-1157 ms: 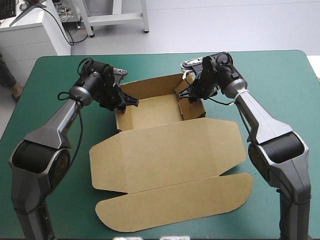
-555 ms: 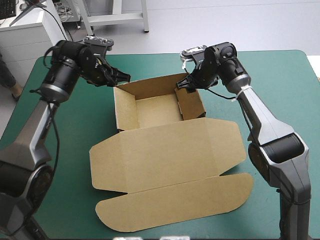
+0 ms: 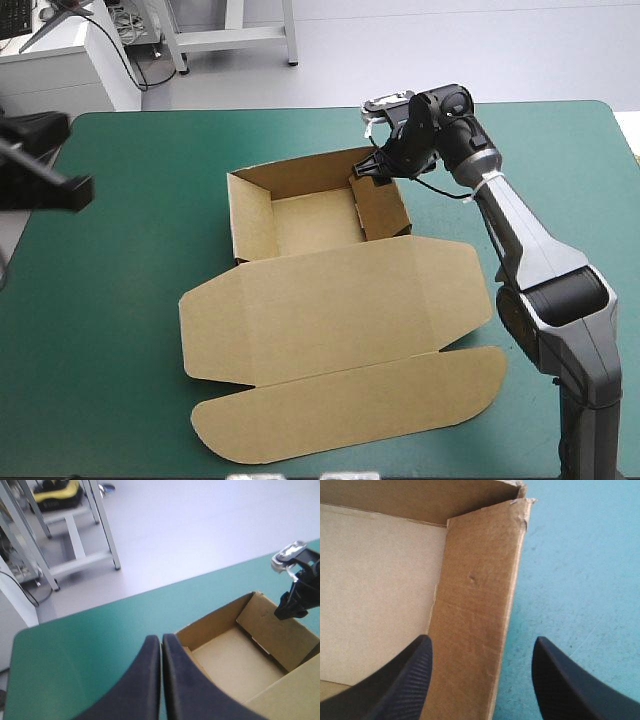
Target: Fold the box
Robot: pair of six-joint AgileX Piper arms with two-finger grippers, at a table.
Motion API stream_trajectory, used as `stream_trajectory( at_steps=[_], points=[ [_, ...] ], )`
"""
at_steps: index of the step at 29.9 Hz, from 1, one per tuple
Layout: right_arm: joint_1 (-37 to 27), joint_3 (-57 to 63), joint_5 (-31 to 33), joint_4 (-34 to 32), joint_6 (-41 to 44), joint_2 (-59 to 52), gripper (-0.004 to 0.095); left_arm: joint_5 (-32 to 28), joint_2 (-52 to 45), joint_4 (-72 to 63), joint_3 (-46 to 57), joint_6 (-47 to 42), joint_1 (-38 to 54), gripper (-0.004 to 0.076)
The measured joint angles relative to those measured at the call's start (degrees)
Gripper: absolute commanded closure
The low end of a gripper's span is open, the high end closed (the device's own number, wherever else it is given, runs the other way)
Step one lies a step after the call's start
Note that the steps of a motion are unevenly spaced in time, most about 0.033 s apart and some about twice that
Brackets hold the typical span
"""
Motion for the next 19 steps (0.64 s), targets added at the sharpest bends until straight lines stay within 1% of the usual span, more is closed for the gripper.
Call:
stream_trajectory(
  at_steps=[2,4,6,11,15,19],
  points=[
    [0.0,0.0,0.0,0.0,0.0,0.0,0.0358,0.0,-5.7,1.3,3.1,0.3,0.0,0.0733],
    [0.0,0.0,0.0,0.0,0.0,0.0,0.0358,0.0,-11.7,3.0,8.7,0.3,0.0,0.0733],
    [0.0,0.0,0.0,-0.2,0.0,0.0,0.0358,0.1,-18.1,4.6,15.6,-0.2,0.0,0.0733],
    [0.0,1.4,-0.1,-1.7,0.0,0.0,0.0362,-0.8,-31.8,5.7,37.4,-2.6,0.0,0.0732],
    [0.0,3.4,0.0,-2.5,0.0,0.0,0.0411,-2.3,-40.6,5.4,52.4,-6.5,0.0,0.0733],
    [0.0,3.6,-0.1,-2.5,0.0,0.9,0.0466,-3.1,-48.1,5.0,63.7,-9.6,0.0,0.0733]
  ],
)
